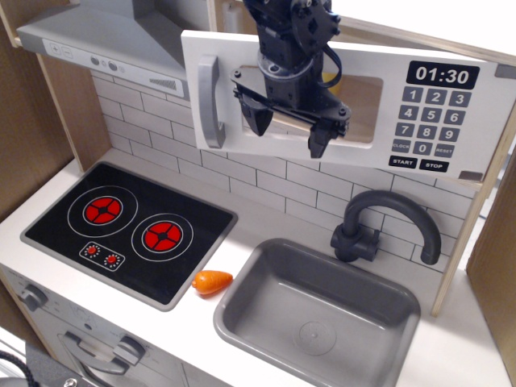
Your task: Close microwave
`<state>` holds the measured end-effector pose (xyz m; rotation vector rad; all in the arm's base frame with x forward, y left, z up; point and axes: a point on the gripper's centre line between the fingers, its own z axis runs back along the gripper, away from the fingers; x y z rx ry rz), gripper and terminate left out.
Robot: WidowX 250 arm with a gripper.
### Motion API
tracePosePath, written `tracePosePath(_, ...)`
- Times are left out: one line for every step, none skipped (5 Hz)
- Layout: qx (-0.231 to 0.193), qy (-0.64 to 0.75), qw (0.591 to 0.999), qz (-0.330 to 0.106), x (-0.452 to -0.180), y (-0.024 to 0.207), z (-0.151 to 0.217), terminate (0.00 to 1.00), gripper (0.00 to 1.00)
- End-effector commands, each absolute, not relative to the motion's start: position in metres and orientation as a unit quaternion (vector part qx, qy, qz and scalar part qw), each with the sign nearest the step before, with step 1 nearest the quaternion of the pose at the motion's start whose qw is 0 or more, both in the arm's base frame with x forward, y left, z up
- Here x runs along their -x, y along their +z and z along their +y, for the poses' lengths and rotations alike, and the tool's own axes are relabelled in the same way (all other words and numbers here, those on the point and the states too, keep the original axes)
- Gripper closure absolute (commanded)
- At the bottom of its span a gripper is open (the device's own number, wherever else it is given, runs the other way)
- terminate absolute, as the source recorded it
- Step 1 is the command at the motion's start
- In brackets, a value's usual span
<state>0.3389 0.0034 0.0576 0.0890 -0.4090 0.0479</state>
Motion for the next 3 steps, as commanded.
tracePosePath(-0.044,0.020,0.968,-0.246,-0.362,0.076,0.008,0.00,0.00)
tracePosePath(-0.047,0.034,0.964,-0.258,-0.370,0.077,0.010,0.00,0.00)
tracePosePath(-0.045,0.044,0.963,-0.261,-0.380,0.080,0.010,0.00,0.00)
